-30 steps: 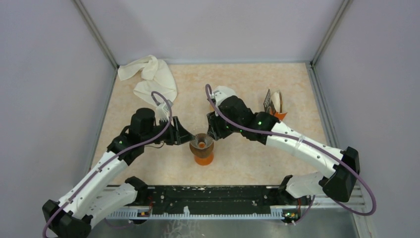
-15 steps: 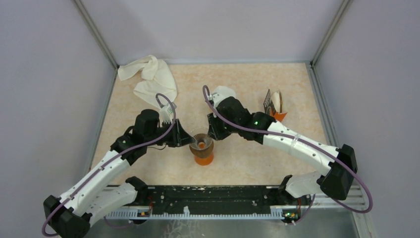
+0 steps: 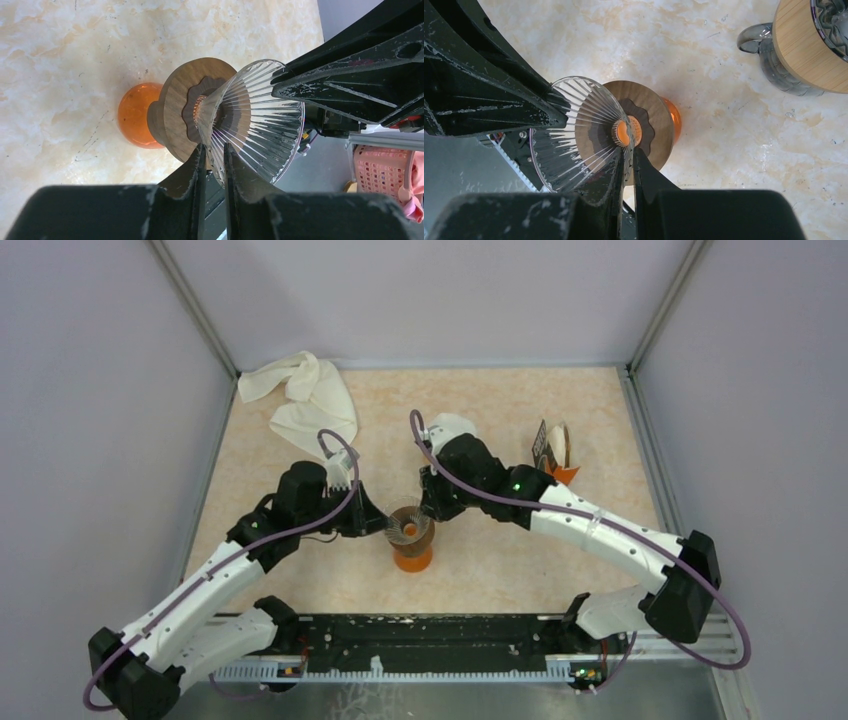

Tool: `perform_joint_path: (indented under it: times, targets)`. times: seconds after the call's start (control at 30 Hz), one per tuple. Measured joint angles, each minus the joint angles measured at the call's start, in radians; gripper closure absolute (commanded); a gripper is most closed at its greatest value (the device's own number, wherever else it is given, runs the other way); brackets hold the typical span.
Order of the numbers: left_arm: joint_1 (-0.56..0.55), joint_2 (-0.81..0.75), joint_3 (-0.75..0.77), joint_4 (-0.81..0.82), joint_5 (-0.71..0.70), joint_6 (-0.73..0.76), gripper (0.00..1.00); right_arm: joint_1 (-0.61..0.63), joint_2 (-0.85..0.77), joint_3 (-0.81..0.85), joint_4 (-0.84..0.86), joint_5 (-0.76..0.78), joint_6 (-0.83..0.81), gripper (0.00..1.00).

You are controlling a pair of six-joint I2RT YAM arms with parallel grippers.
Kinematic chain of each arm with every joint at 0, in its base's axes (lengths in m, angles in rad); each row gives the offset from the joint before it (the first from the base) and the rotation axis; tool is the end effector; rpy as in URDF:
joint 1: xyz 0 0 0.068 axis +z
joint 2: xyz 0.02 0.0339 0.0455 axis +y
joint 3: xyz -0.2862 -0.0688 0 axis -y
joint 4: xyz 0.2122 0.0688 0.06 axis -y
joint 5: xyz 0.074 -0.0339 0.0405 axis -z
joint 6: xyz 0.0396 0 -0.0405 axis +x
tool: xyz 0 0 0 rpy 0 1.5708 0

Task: Place the coffee filter in the dripper
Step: Place the coffee dripper in the dripper holder.

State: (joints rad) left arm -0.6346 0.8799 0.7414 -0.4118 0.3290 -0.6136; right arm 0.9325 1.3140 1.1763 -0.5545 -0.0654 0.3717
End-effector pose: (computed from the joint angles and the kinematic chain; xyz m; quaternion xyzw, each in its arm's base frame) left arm 0.1141 -0.0999 0.3059 0.0890 0.8600 -0.3975 0.3075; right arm 0.1487 0.2048 0.3482 -0.2637 0.8654 0.2815 0.3199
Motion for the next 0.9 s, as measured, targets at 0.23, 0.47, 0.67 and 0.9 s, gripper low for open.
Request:
perform_joint_path:
  times: [0.23,0.47,0.67,0.9]
  targets:
    - [-0.014,0.013,0.015,-0.018,-0.029,0.000,0.84,-0.005,0.032,0.018,0.001,-0.005,0.008,1.00]
    - [-0.022,0.029,0.035,-0.039,-0.039,0.000,0.83,-0.006,0.071,0.036,-0.009,-0.002,0.015,1.00]
    - [-0.027,0.044,0.048,-0.043,-0.038,0.000,0.83,-0.006,0.090,0.035,-0.008,0.000,0.014,1.00]
    - [-0.030,0.068,0.060,-0.042,-0.037,0.004,0.84,-0.006,0.114,0.022,0.014,0.001,0.014,1.00]
